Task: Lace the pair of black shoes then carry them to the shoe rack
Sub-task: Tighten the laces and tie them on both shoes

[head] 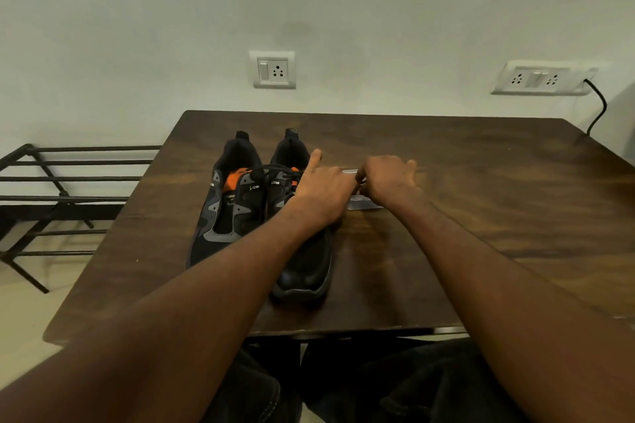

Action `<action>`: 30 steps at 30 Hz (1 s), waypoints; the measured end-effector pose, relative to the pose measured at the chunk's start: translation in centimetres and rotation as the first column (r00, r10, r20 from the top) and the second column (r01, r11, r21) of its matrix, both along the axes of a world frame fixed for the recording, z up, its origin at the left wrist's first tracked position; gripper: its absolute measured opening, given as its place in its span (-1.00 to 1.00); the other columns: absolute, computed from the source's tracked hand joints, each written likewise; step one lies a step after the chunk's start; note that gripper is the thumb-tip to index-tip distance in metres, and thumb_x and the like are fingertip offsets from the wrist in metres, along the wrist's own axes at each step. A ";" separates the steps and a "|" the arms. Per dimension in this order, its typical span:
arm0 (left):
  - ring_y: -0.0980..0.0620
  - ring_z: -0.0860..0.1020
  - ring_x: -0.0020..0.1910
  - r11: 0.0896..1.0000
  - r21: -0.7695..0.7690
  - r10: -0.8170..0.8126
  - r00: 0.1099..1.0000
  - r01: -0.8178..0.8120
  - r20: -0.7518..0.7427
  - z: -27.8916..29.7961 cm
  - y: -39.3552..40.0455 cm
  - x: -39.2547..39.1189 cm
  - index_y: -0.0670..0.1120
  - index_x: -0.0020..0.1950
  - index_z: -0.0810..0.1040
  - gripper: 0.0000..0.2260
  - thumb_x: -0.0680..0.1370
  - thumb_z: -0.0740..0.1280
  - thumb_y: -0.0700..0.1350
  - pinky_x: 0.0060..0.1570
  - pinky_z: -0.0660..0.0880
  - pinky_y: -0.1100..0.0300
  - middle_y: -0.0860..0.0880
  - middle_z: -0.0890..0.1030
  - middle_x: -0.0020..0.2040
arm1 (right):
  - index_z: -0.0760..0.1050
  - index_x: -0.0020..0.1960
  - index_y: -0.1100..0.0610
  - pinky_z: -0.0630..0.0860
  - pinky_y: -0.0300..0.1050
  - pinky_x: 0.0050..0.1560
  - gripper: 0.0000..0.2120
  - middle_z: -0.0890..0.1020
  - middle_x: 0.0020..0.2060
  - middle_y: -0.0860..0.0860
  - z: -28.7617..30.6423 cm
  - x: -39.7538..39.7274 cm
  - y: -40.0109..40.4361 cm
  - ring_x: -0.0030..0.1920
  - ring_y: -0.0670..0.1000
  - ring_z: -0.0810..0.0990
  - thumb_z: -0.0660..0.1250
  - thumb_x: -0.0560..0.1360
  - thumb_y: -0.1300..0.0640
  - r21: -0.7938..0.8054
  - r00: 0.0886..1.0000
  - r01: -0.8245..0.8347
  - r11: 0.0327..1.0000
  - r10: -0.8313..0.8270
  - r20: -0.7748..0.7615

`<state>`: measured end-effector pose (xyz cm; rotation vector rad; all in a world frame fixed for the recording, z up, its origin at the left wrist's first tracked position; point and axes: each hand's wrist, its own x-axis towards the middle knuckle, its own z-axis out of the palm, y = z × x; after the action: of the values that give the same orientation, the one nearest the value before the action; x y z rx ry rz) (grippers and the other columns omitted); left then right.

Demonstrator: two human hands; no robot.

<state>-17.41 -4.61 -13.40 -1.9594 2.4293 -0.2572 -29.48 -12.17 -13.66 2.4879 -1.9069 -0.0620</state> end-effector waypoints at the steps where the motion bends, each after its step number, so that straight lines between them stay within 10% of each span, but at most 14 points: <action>1: -0.05 0.62 0.11 1.000 0.005 -0.001 1.000 0.001 -0.001 0.0 0.0 0.0 0.08 0.25 0.59 -0.77 0.63 0.28 -0.11 0.53 -0.03 -0.19 0.02 0.61 -0.06 | 0.67 0.23 -0.09 0.36 0.19 0.29 -0.76 0.68 0.15 0.05 -0.1 0.1 -0.1 0.23 0.16 0.59 0.46 0.56 -0.01 0.021 1.000 0.009 1.000 -0.009 -0.002; 21: -0.04 0.64 0.04 0.999 -0.036 -0.023 1.000 0.024 0.014 -0.7 -0.4 0.2 0.07 0.13 0.62 -0.84 0.58 0.33 -0.07 0.48 0.02 -0.18 0.03 0.67 -0.06 | 0.69 0.01 0.11 0.66 0.10 0.06 -0.77 0.72 -0.03 0.13 -0.4 -0.7 -0.9 -0.01 0.20 0.69 0.44 0.50 -0.03 0.103 0.941 0.126 0.987 -0.151 0.303; 27: -0.07 0.51 0.26 0.998 -0.051 0.031 0.974 -0.044 -0.224 1.1 0.1 0.3 0.02 0.22 0.55 -0.73 0.53 0.37 -0.15 0.48 0.07 -0.24 0.00 0.54 0.13 | 0.70 -0.11 0.20 0.51 -0.20 -0.27 -0.79 0.73 -0.18 0.05 2.6 -4.3 1.3 -0.16 -0.02 0.63 0.30 0.53 0.39 0.155 0.555 0.102 0.983 -0.185 0.811; 30: 0.00 0.50 0.30 0.991 -0.035 0.077 0.779 -0.126 -0.622 3.1 1.0 1.0 0.03 0.33 0.47 -0.65 0.56 0.38 -0.12 0.43 0.19 -0.11 0.05 0.54 0.23 | 0.68 0.01 0.17 0.52 -0.18 -0.17 -0.77 0.73 -0.17 0.08 5.0 -4.8 4.4 -0.16 -0.02 0.65 0.26 0.59 0.37 0.310 0.255 -0.092 0.946 -0.278 0.926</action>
<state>-16.45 -3.59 -10.33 -2.5196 2.6622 0.3787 -34.30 -7.80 -8.61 2.8302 -2.4784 1.7834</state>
